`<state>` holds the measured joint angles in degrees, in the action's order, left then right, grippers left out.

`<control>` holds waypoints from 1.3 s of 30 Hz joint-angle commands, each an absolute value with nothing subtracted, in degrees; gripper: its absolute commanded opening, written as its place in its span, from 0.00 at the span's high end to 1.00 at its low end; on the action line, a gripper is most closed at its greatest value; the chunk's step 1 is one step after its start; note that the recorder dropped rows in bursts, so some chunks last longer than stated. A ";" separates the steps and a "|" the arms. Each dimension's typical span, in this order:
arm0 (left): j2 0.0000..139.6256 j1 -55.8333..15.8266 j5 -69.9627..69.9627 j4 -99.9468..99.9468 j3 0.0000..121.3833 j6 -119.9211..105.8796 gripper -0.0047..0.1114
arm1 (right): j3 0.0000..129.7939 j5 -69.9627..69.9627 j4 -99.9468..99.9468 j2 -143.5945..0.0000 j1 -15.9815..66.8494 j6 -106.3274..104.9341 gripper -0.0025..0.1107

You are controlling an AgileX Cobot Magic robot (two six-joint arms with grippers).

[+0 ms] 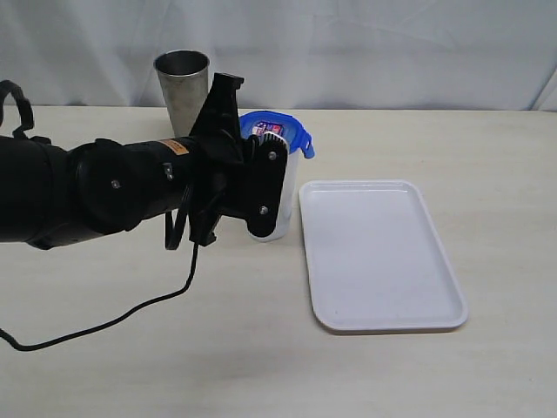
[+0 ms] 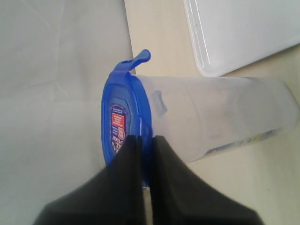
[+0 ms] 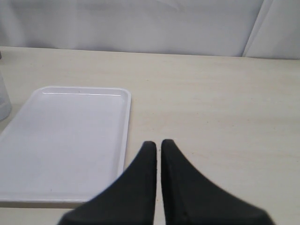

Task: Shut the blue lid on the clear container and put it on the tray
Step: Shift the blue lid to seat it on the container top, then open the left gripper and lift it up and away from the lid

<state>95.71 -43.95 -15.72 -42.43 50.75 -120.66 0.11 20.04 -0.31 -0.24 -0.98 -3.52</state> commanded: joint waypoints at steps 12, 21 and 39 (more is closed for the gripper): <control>95.34 -44.02 -13.63 -45.35 50.48 -118.20 0.59 | 0.00 19.81 -0.70 0.00 -1.19 -3.68 0.94; 92.72 -44.02 -13.88 -47.42 50.48 -116.64 0.49 | 0.00 19.81 -0.70 0.00 -1.19 -3.68 0.94; 83.74 -44.02 -8.03 -70.49 47.62 -116.52 0.50 | 0.00 19.81 -0.70 0.00 -1.19 -3.68 0.94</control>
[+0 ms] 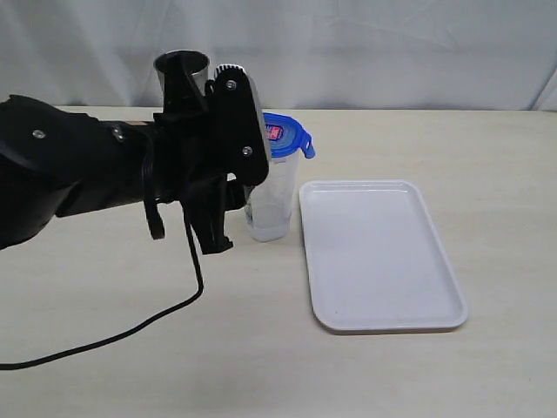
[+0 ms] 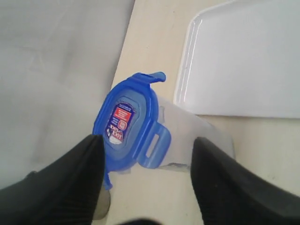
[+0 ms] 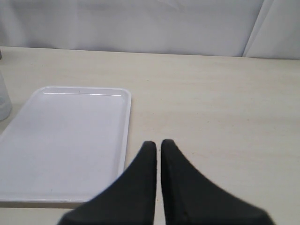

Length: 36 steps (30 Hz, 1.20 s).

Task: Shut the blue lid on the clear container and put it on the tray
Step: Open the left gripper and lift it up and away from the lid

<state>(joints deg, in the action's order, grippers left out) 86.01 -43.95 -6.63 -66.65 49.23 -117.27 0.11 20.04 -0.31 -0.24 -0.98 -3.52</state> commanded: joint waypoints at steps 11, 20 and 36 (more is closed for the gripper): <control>81.33 -37.69 -8.39 -88.62 50.22 -116.51 0.81 | 0.00 19.81 -0.70 0.00 -1.19 -3.68 0.94; 85.92 -12.60 35.24 -95.03 55.25 -111.59 0.96 | 0.00 19.81 -0.70 0.00 -1.19 -3.68 0.94; 103.01 -0.67 54.48 -99.95 60.53 -122.78 0.96 | 0.00 19.81 -0.50 0.00 -1.19 -3.80 0.94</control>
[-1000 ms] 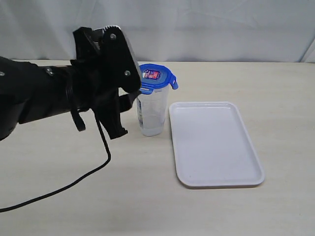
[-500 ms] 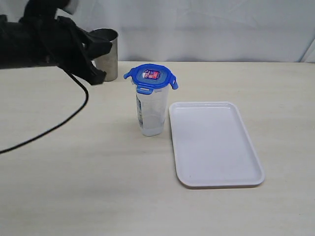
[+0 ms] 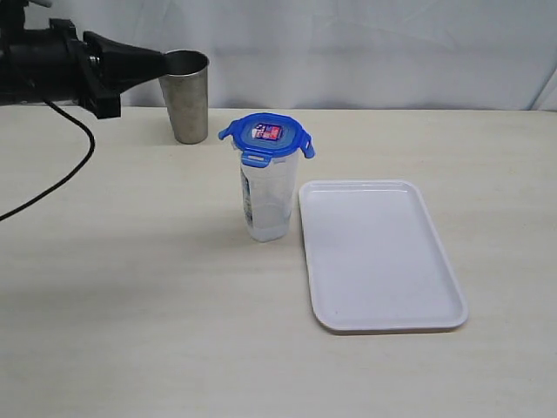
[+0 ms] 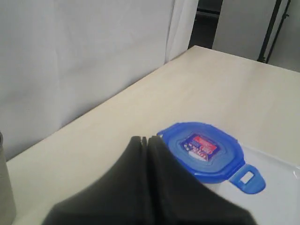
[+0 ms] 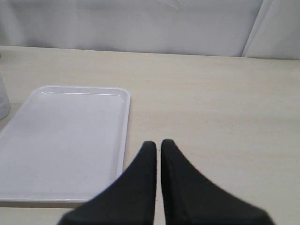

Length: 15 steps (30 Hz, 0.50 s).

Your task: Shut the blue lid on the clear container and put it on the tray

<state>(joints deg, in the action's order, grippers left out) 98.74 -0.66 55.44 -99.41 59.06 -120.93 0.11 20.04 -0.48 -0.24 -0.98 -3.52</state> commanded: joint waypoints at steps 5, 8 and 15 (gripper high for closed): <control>110.62 -0.75 55.94 -99.95 66.31 -122.78 0.96 | 0.00 12.78 -2.45 0.00 -1.19 -3.80 0.94; 113.75 -0.75 59.15 -99.95 68.60 -122.78 0.96 | 0.00 2.69 -1.32 0.00 -1.19 -3.67 0.94; 117.28 -2.37 61.01 -99.95 71.11 -122.78 0.96 | 0.00 -19.26 14.31 0.00 -1.19 6.92 0.94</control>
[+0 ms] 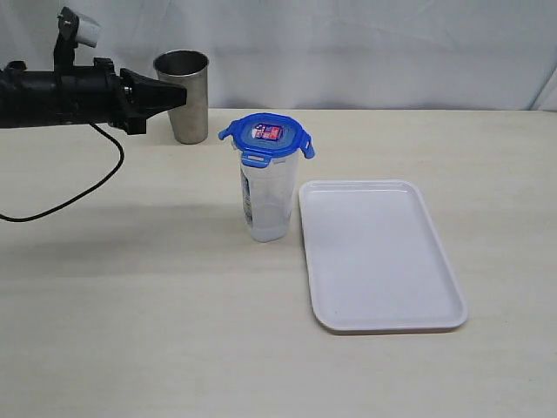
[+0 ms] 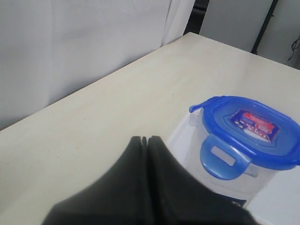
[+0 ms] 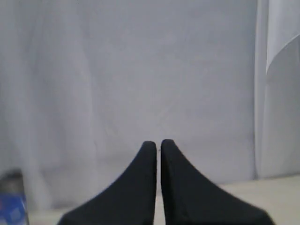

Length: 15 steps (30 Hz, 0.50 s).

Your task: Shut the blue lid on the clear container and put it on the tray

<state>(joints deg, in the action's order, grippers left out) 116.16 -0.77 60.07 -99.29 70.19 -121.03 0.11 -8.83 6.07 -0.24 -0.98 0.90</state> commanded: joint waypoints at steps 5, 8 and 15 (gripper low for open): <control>117.28 -4.56 58.15 -99.95 71.11 -122.78 0.96 | 0.00 -21.19 13.47 0.00 -1.19 9.93 0.94; 117.28 -6.06 57.29 -99.95 71.11 -122.78 0.96 | 0.00 -23.61 9.29 -0.45 -1.19 11.01 0.94; 117.28 -8.66 45.64 -99.95 72.23 -122.78 0.96 | 9.76 -20.00 -0.63 -20.70 -1.19 16.19 0.94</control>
